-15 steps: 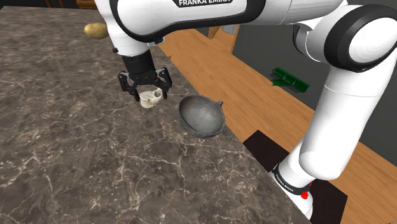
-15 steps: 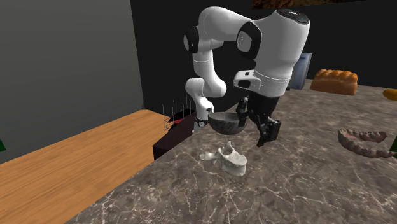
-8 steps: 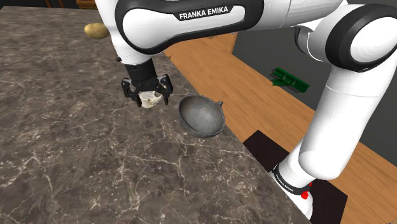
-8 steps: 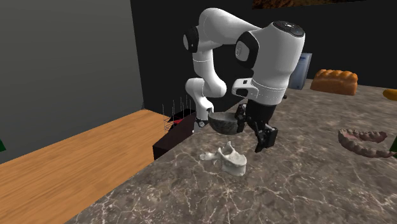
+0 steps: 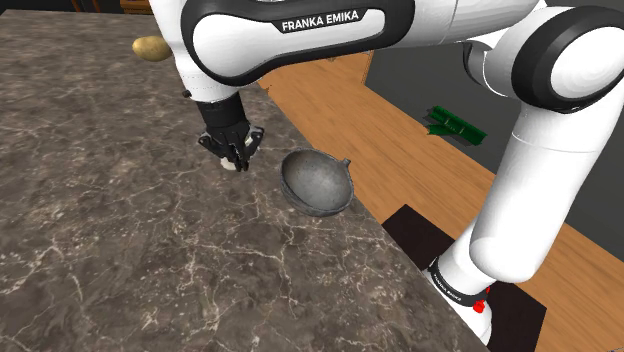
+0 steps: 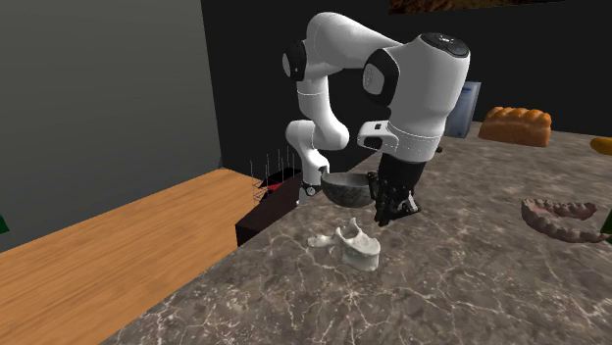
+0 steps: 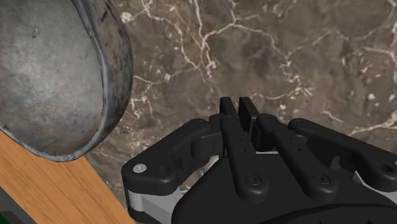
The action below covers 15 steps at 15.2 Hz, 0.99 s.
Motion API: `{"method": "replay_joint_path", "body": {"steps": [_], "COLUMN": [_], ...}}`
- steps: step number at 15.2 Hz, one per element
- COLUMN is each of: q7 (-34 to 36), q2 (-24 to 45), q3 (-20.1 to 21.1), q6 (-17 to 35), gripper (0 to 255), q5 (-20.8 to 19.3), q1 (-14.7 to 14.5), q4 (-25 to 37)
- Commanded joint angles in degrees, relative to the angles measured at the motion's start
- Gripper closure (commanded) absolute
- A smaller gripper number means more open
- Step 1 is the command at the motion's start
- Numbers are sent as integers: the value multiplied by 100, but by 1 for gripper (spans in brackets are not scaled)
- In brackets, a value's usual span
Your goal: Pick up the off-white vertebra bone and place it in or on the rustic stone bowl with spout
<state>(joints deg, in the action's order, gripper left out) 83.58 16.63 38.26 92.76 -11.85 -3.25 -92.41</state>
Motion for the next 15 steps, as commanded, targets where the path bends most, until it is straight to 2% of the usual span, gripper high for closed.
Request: {"method": "replay_joint_path", "body": {"steps": [1,6,7,15], "q7": [0,0,0,560], "q2": [0,0,0,915], "q3": [0,0,0,-580], "q6": [0,0,0,-738], "gripper": [255,255,0,0], "q5": [0,0,0,-106], "q1": [0,0,0,198], "q4": [0,0,0,1394]}}
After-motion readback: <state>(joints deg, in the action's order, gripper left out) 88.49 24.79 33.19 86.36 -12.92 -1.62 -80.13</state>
